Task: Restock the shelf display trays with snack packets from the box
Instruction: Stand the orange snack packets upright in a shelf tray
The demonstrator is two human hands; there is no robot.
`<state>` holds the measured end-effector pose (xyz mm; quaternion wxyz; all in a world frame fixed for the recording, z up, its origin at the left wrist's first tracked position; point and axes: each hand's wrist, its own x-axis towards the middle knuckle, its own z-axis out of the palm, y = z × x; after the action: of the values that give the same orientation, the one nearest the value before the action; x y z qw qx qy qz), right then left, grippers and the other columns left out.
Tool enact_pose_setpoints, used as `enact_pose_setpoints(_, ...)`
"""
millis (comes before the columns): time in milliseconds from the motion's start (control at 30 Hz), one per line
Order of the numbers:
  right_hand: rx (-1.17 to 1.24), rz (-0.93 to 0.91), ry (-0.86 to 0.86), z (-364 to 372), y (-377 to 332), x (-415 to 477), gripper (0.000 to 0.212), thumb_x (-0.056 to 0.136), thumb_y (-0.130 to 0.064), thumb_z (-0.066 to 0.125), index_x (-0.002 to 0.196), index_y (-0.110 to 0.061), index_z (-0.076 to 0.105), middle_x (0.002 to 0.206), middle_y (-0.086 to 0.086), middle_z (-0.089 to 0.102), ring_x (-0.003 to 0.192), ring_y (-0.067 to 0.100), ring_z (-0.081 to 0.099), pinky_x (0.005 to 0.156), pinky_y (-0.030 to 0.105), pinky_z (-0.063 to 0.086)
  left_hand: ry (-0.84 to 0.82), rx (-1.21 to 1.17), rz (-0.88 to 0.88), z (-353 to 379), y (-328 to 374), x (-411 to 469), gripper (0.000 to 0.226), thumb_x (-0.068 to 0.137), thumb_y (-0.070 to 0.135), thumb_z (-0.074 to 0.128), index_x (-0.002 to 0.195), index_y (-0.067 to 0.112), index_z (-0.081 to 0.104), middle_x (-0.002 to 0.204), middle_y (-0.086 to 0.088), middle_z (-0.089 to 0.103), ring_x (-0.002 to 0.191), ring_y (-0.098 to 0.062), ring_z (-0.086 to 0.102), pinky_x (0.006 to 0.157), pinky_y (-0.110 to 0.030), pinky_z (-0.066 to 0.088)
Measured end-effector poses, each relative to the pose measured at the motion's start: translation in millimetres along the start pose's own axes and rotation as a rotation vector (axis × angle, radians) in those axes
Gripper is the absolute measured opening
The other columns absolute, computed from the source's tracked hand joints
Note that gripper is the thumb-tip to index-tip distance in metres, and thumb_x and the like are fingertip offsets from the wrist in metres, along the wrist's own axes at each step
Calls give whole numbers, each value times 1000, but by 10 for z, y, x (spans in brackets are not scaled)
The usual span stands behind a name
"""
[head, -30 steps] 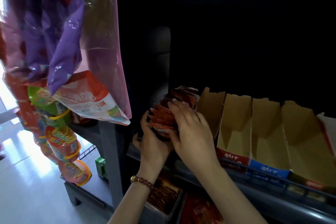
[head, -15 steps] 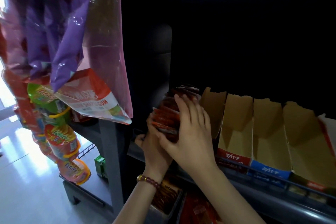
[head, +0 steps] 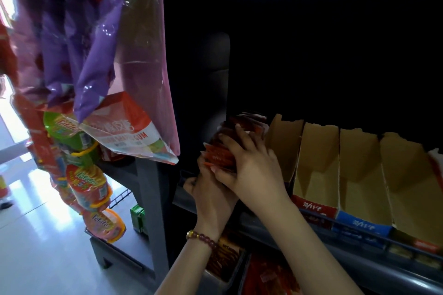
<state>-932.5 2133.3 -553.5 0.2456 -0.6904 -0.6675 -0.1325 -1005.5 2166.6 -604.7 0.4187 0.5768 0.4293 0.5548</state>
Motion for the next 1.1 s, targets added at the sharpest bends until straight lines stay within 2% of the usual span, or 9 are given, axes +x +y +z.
enact_pose_setpoints(67, 3, 0, -14, 6, 9, -6, 70, 84, -59, 50, 146, -38, 27, 158, -1, 15, 144, 28, 13, 107, 46, 24, 18, 52, 36, -12, -41, -22, 45, 60, 68, 32, 93, 37, 38, 109, 12, 40, 114, -10, 46, 107, -33, 35)
enact_pose_setpoints(100, -2, 5, -27, 4, 23, -6, 70, 83, -62, 47, 146, -39, 26, 159, -2, 12, 144, 28, 10, 108, 46, 21, 10, 92, 47, -13, -55, -19, 61, 50, 69, 31, 98, 33, 41, 107, 13, 39, 110, -16, 46, 106, -42, 33)
enact_pose_setpoints(200, 5, -15, 29, 11, 64, -2, 78, 72, -71, 29, 143, -39, 34, 158, 4, 15, 144, 32, 8, 109, 45, 11, -10, 253, 135, -16, -34, 11, 91, 47, 66, 47, 121, 15, 40, 95, 26, 28, 82, 12, 28, 101, -42, 33)
enact_pose_setpoints(300, 55, -20, 13, 33, 101, 0, 76, 73, -68, 33, 143, -39, 31, 155, 3, 22, 144, 29, 15, 111, 47, 18, -24, 304, 153, -27, -105, 48, 76, 67, 44, 74, 127, 17, 35, 100, 20, 39, 90, 5, 32, 93, -23, 25)
enact_pose_setpoints(433, 31, -14, 65, 44, 113, -19, 73, 73, -59, 55, 140, -36, 36, 143, 3, 37, 133, 27, 32, 97, 45, 38, -50, 245, 133, -31, -153, 87, 75, 70, 31, 79, 123, 30, 26, 103, 17, 44, 98, -1, 35, 103, -34, 25)
enact_pose_setpoints(500, 30, -40, 84, 35, 126, -15, 77, 72, -58, 58, 141, -35, 34, 141, 3, 37, 131, 27, 33, 96, 45, 41, -63, 257, 172, -35, -165, 96, 79, 66, 40, 78, 120, 34, 22, 111, 11, 52, 104, -7, 41, 99, -32, 24)
enact_pose_setpoints(700, 241, 16, 82, 13, 228, 41, 107, 67, -60, 72, 149, -28, 11, 149, -6, 27, 137, 11, 20, 111, 32, 22, -110, 165, 174, -38, -212, 114, 83, 52, 44, 72, 120, 39, 24, 108, 18, 55, 94, 32, 33, 88, -27, 20)
enact_pose_setpoints(900, 251, 43, 161, 63, 235, -16, 99, 63, -68, 68, 144, -28, 27, 142, -11, 39, 129, 11, 32, 102, 23, 21, -103, 154, 172, -55, -228, 142, 77, 50, 37, 71, 114, 43, 30, 103, 17, 60, 93, 29, 38, 85, -4, 14)
enact_pose_setpoints(1100, 486, 124, 163, 136, 220, -33, 111, 57, -64, 78, 146, -28, 21, 143, -9, 35, 131, 5, 34, 110, 33, 33, -146, 282, 184, -172, -110, 222, 88, 45, 41, 70, 123, 39, 28, 94, 26, 53, 91, 38, 25, 99, -31, 25)
